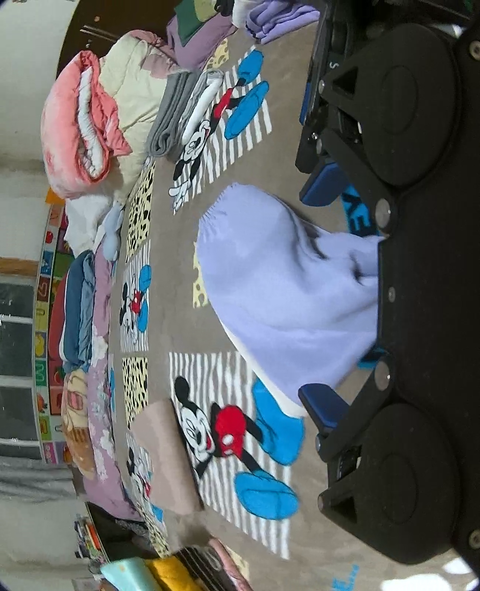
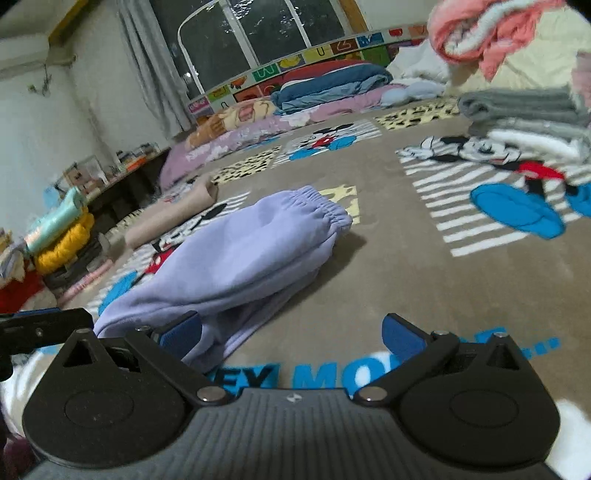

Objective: Fold clothes
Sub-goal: 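Lower the left tool to the sweatpants waistband and close on it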

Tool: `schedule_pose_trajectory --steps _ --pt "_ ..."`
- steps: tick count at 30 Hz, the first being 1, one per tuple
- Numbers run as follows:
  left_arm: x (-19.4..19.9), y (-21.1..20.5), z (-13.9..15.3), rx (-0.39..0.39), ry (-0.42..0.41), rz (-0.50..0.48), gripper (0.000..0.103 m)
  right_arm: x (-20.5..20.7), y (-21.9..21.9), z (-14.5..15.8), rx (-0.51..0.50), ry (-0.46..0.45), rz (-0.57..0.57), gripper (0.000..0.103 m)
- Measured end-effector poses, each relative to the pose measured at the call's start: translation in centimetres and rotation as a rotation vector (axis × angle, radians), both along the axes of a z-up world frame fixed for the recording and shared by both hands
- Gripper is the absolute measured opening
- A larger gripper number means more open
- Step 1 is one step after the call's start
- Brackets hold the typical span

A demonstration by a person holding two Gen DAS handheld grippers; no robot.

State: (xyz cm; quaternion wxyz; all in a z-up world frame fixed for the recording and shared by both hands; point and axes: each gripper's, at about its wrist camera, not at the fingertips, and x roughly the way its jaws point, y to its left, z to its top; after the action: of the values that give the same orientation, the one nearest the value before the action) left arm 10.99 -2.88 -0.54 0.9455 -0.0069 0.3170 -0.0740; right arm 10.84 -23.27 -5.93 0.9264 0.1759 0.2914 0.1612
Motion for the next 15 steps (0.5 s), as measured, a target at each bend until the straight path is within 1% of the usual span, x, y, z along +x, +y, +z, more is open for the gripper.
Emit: schedule_pose_trajectory --steps 5,7,11,15 --pt "2.0 -2.2 0.6 0.051 -0.003 -0.038 0.103 2.2 -2.3 -1.1 0.1 0.009 -0.003 0.103" --pt "2.8 -2.9 0.5 0.058 0.006 -0.053 0.103 2.8 -3.1 -1.4 0.145 0.022 -0.012 0.103" --pt "4.7 -4.9 -0.1 0.108 0.023 -0.078 0.103 3.7 -4.7 -2.2 0.238 0.042 -0.028 0.103" --pt "6.7 -7.1 -0.9 0.158 0.043 -0.106 0.102 4.2 -5.9 -2.9 0.289 0.039 -0.071 0.103"
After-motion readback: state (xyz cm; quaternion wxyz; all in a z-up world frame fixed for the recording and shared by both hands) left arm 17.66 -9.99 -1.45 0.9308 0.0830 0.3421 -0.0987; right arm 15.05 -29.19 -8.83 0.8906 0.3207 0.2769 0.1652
